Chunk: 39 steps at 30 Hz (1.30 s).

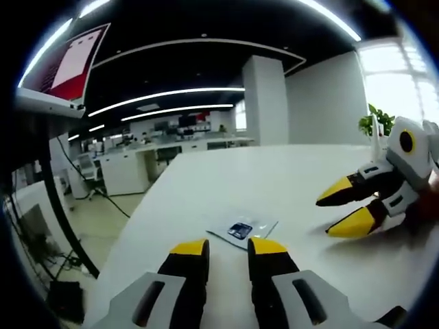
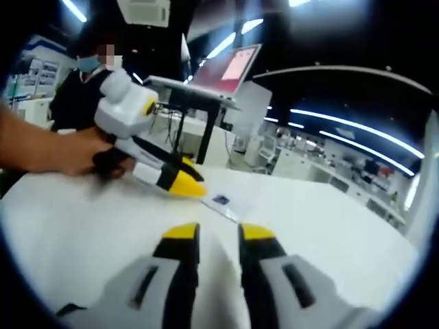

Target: Arrange the skincare products in the storage area until every visible bottle or jar stands upright without overlapping.

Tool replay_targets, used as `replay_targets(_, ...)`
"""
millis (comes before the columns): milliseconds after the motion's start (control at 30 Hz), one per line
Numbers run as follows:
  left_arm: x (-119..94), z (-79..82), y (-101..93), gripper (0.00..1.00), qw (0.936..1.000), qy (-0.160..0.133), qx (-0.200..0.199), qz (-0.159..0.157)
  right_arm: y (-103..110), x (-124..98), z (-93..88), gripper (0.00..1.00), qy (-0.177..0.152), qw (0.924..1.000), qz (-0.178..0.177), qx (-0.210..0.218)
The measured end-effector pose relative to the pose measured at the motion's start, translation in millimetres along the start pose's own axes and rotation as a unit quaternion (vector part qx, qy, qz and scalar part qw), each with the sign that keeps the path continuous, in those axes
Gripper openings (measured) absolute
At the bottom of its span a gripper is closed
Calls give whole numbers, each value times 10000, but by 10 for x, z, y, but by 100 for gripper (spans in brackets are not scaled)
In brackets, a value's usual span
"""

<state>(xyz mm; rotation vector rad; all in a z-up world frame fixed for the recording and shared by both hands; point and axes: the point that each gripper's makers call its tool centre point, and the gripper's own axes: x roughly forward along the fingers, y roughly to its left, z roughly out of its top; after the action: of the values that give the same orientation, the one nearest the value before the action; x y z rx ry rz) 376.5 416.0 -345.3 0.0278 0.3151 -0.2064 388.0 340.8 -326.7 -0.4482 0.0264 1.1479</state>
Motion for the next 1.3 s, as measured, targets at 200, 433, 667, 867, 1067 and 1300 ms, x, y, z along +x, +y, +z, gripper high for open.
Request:
replay_targets(200,61,0,18,21,10000,29,19,-42,-168,219,-51,18,106,9999,-49,33)
replay_targets(433,132,2,31,18,9999,77,88,-121,-207,210,-85,16,143,9999,-67,20)
replay_targets(667,190,-5,64,18,9998,140,-33,-156,-127,220,-92,12,188,9998,-33,77)
replay_targets(867,234,0,93,18,9995,165,-162,-208,-111,286,-85,8,225,9997,-16,115)
replay_targets(1067,282,2,122,18,9991,217,-273,-225,-102,330,-103,5,322,9994,15,95)
replay_targets(1300,298,-9,103,18,9984,274,-390,-294,-75,426,-123,0,425,9990,76,90)
